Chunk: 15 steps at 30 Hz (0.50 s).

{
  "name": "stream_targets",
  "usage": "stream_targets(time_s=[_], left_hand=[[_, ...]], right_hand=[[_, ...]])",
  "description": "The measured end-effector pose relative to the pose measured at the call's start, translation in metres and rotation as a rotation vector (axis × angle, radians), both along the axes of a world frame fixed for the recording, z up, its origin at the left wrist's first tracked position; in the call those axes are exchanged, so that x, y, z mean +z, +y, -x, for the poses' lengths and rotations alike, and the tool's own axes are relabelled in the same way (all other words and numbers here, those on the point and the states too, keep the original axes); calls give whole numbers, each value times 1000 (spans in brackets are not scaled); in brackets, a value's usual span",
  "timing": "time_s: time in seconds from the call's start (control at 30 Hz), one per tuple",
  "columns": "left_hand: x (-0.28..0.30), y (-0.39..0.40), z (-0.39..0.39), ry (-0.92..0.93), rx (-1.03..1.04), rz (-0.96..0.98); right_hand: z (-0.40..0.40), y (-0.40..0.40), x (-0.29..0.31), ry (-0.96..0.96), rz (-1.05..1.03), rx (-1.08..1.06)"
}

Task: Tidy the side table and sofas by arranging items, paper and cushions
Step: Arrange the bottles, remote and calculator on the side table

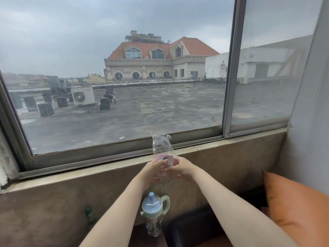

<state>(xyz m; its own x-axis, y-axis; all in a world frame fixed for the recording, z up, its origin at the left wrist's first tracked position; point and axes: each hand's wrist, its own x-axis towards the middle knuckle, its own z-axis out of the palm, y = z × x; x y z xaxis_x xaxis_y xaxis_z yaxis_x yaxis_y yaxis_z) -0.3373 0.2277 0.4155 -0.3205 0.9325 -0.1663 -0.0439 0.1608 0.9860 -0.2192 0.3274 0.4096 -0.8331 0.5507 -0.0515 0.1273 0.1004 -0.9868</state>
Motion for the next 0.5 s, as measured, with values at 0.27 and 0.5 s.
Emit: stream_targets(time_s=[0.27, 0.5], left_hand=[[-6, 22, -2, -26, 295, -104], [-3, 20, -9, 32, 505, -103]], right_hand=[[0, 1, -8, 110, 157, -78], [-1, -2, -3, 47, 121, -77]])
